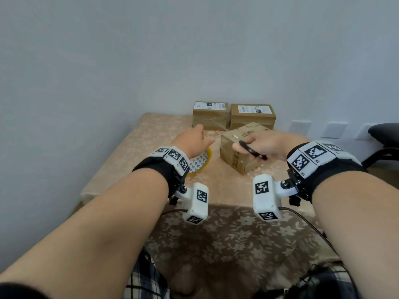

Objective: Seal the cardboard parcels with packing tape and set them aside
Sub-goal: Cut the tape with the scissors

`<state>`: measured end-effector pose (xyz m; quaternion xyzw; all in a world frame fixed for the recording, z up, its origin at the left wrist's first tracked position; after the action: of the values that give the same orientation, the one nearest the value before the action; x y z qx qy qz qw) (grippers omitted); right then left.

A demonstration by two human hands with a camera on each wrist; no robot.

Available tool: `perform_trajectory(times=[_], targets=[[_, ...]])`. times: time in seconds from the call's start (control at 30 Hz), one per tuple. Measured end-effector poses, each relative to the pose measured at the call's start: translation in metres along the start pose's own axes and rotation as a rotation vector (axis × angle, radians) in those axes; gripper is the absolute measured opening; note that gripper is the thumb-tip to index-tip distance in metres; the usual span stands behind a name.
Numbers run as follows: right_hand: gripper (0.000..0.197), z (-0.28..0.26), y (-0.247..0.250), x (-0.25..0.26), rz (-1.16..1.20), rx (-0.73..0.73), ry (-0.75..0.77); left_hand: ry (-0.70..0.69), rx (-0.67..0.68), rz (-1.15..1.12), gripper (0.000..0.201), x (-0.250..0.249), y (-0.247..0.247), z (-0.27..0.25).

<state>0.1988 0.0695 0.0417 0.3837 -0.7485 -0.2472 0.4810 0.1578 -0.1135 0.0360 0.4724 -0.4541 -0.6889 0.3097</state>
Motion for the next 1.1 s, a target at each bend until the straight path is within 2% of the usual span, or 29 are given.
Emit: perform_trajectory(times=[0.07,0.1,0.17,0.2,0.27,0.4,0.57,0.7,0.8,0.97,1.03,1.1], targets=[[0.089,-0.010,-0.014,-0.018,0.067,0.196,-0.187,0.020,0.009,0.009,0.040,-0.005,0.001,0.005],[0.091,-0.015,-0.021,-0.025,0.073,0.292,-0.239,0.028,0.022,0.034,0.043,-0.006,0.001,0.008],[0.065,-0.021,-0.027,-0.031,0.082,0.370,-0.263,0.046,0.054,0.091,0.041,-0.009,0.002,0.011],[0.058,-0.022,-0.027,-0.033,0.091,0.360,-0.270,0.055,0.068,0.106,0.035,-0.010,0.002,0.012],[0.060,-0.019,-0.024,-0.037,0.122,0.303,-0.263,0.072,0.084,0.115,0.024,-0.010,0.002,0.015],[0.068,-0.017,-0.026,-0.036,0.198,0.378,-0.199,0.066,0.121,0.083,0.013,-0.009,-0.002,0.026],[0.070,-0.016,-0.028,-0.045,0.224,0.379,-0.208,0.078,0.161,0.064,0.039,-0.004,-0.011,0.031],[0.052,-0.015,-0.031,-0.041,0.187,0.312,-0.215,0.056,0.201,0.101,0.045,-0.003,-0.017,0.031],[0.059,-0.009,-0.031,-0.033,0.189,0.233,-0.205,0.061,0.215,0.096,0.036,-0.003,-0.016,0.031],[0.064,-0.003,-0.039,-0.019,0.201,0.200,-0.211,0.114,0.219,-0.001,0.023,0.006,-0.019,0.035],[0.059,0.000,-0.040,-0.014,0.221,0.185,-0.205,0.144,0.210,-0.033,0.023,0.009,-0.018,0.037],[0.056,0.002,-0.041,-0.009,0.234,0.175,-0.195,0.164,0.209,-0.038,0.030,0.011,-0.017,0.037]])
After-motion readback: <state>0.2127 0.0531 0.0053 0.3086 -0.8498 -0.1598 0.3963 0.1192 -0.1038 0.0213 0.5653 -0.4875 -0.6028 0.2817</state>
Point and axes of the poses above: each hand's wrist, its own z-axis towards the middle knuckle, its own y-axis out of the back of the hand, x = y × z, the point moved 6 cm from there along z, towards the middle knuckle, and after that the axes turned 5 degrees about -y, right-handed, at the moved point
